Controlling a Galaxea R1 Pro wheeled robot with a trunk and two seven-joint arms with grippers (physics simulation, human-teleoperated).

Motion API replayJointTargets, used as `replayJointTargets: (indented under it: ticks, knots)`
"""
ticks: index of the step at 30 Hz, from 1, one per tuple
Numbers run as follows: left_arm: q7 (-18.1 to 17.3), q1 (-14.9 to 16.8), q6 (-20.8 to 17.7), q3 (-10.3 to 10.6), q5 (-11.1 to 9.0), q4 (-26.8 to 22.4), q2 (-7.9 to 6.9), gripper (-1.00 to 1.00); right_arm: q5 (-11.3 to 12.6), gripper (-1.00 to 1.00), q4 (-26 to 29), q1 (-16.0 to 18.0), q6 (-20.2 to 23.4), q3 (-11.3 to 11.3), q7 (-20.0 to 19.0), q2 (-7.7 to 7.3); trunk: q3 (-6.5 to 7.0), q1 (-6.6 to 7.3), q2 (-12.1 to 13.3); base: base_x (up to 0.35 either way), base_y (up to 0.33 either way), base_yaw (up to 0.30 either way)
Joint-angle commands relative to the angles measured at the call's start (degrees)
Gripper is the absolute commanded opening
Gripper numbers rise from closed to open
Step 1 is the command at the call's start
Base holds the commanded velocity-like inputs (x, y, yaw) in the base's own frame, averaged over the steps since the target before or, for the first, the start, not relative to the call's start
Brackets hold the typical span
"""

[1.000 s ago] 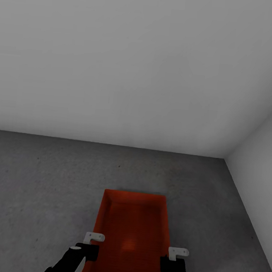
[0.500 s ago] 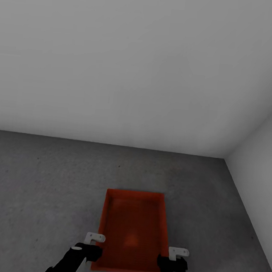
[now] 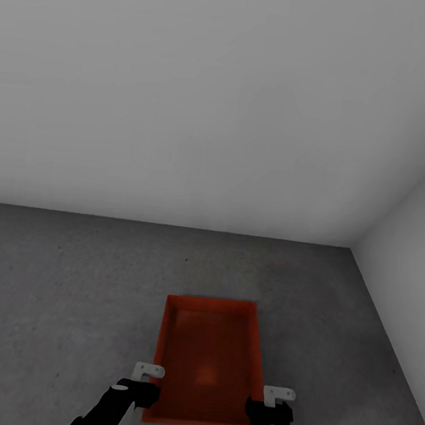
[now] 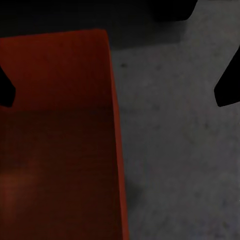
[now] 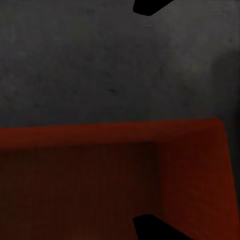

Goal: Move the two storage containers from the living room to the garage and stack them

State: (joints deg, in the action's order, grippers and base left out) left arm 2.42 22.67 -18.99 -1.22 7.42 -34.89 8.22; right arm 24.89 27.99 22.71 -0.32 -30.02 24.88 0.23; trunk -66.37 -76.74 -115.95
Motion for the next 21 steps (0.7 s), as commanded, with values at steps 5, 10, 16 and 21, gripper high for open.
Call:
replayJointTargets:
  ticks: [5,10,16,21]
  knots:
    - [-0.04,0.00,-0.28,-0.18,0.58,-0.35,0.04,1.00,0.51,1.00,0.04,0.05,-0.03,-0.48,0.49,-0.05,-0.04,0.01,-0.02,0.000,0.000,0.000]
    - [-0.04,0.00,-0.29,-0.18,0.58,-0.50,0.11,1.00,0.51,1.00,0.04,0.05,-0.03,-0.48,0.52,-0.08,-0.04,0.01,-0.02,0.000,0.000,0.000]
    - [-0.04,0.00,-0.13,-0.18,0.58,-0.52,0.07,1.00,0.51,1.00,0.04,0.05,-0.03,-0.48,0.51,-0.10,-0.04,0.01,-0.02,0.000,0.000,0.000]
    - [-0.01,0.00,-0.23,-0.13,0.56,-0.30,0.05,1.00,0.51,1.00,0.04,0.05,-0.03,-0.51,0.49,-0.06,0.68,0.89,1.59,0.000,0.000,0.000]
